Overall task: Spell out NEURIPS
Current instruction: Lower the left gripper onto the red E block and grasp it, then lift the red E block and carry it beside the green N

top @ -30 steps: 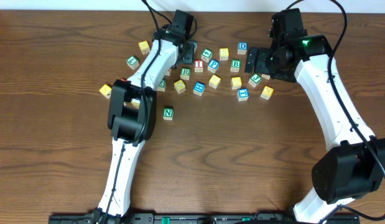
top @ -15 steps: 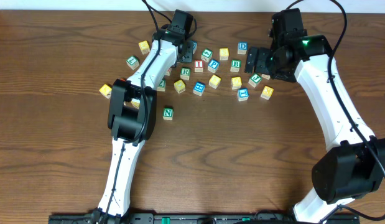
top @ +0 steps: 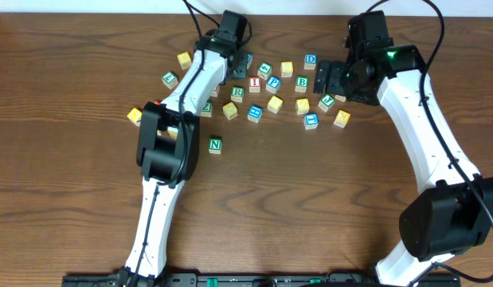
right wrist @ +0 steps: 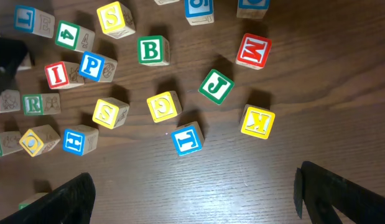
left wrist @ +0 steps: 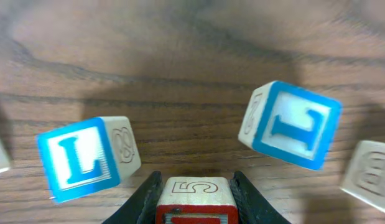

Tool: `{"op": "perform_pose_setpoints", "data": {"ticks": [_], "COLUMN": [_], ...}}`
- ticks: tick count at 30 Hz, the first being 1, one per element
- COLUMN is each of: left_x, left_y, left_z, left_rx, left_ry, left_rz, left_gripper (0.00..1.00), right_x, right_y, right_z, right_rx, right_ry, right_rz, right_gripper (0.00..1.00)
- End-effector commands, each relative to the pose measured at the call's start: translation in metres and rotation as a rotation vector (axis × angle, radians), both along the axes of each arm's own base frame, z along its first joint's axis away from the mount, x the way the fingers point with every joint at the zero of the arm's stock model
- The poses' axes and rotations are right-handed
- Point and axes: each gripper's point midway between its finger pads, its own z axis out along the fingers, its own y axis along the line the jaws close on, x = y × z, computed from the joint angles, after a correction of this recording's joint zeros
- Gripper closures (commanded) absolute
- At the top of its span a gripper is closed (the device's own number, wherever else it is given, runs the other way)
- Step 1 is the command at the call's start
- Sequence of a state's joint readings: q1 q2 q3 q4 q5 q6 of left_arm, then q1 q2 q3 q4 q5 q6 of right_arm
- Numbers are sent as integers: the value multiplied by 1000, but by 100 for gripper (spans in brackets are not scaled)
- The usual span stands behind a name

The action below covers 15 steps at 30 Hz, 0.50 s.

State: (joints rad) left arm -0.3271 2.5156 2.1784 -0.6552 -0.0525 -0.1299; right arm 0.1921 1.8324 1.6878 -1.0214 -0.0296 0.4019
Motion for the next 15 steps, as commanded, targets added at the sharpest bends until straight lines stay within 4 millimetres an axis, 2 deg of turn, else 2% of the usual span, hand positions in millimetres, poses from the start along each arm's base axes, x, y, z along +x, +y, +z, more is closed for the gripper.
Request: {"op": "perform_pose_setpoints", "data": {"ticks": [1,5,8,12,15], "left_x": [8,0,-15,-47,-75], "left_y": [4,7,11,19,24], "left_z": [71,115,151,195,217], "left_rx": [-27,-40,-47,-48,-47], "left_ry": [-117,-158,-174,-171,-140], "left_rz": [12,12,12,11,14], "left_gripper": [73,73,73,73,73], "right_x": [2,2,2,2,2], "right_y": [-1,-1,-1,-1,-1], "right_z": [2,2,2,2,2], "right_rx": [-5,-5,-5,-5,-5], "right_ry": [-7,-7,-7,-7,-7], "right_rz": [-8,-8,-9,-8,-8], "right_gripper": [1,1,1,1,1]}}
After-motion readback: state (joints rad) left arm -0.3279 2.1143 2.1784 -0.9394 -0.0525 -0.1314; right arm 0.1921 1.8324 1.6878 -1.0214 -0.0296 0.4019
